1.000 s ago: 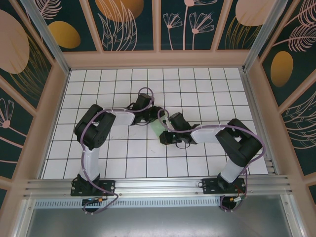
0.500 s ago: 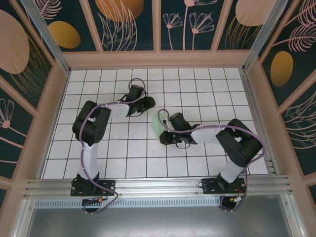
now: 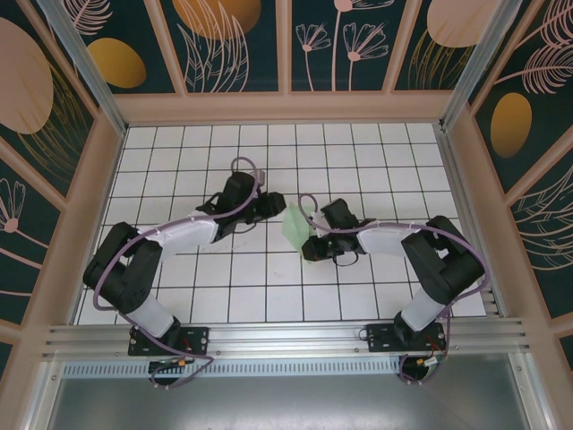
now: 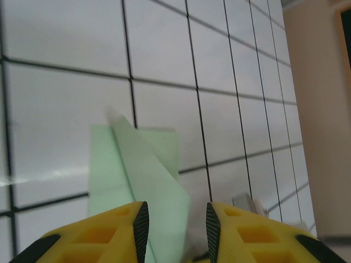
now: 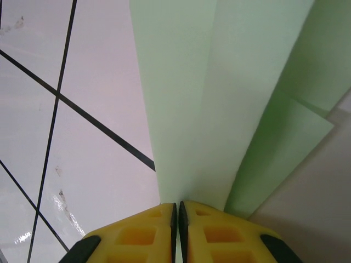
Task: Fold a paper plane with a square sheet of paper (fold left side to right side)
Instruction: Fourth fold the wing at the center of the table.
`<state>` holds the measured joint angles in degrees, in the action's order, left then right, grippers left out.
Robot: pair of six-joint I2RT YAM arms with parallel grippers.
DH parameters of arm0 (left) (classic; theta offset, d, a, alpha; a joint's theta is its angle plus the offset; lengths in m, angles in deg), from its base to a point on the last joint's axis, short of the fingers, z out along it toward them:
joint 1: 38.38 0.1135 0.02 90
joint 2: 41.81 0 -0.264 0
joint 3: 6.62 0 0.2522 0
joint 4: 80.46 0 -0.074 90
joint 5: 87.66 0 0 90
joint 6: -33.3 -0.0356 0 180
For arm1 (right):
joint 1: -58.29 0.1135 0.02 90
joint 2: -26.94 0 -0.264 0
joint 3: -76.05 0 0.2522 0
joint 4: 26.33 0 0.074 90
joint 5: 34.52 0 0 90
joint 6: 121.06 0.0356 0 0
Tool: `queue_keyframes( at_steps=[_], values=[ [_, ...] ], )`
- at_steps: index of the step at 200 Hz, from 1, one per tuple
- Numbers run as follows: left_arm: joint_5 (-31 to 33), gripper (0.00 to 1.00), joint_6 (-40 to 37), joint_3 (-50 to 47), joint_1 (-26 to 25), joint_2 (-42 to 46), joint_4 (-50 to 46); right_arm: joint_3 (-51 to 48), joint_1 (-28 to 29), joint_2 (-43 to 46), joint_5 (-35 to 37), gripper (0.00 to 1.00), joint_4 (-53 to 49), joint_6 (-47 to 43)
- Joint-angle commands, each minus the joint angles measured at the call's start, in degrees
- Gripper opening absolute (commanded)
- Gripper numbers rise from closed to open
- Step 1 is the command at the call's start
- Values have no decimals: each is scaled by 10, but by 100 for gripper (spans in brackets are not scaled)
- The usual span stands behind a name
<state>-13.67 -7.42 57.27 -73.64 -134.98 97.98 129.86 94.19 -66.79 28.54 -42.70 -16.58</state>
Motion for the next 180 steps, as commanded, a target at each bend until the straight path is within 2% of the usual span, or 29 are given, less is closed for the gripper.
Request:
queue_keyframes(
  at_steps=[1, 52, 72, 113, 180],
  values=[
    [-32, 36, 26, -9, -27, -28, 50, -16, -3, -4, 3, 16, -63, -24],
    [-56, 36, 35, 71, -53, -146, 73, -15, -4, -7, 10, 16, -62, -19],
    [-36, 36, 31, 89, -53, -175, 55, -14, -4, -8, 12, 16, -62, -16],
    [15, 36, 13, 125, -52, -217, -2, -14, -3, -6, 17, 16, -67, -14],
    [34, 37, 19, 124, -47, -252, -8, -17, -7, 26, 10, 17, -62, -6]
  ],
)
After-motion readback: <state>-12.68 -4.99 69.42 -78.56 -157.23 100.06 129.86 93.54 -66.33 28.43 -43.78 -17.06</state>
